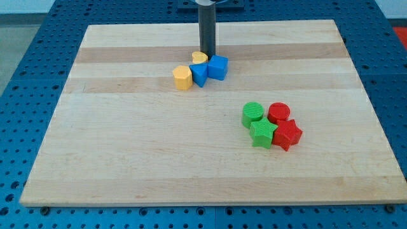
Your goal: Move the green circle to the top of the right corner of the board
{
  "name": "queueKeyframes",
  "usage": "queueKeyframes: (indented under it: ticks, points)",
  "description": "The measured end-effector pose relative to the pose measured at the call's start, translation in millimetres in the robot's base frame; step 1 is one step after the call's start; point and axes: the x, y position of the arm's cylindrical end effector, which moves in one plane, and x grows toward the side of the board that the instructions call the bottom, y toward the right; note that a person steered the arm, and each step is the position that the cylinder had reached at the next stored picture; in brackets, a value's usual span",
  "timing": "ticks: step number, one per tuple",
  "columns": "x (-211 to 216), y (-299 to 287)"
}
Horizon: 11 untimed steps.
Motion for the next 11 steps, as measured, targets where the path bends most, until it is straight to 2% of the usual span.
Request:
queueKeyframes:
  ticks: [1,3,4,6,7,9,10,11]
  points:
    - [-2,-10]
    - [-6,-101]
    - [-2,-121]
    - [86,-121]
    - [145,-116]
    - [238,-49]
    - [251,-12]
    - [230,7]
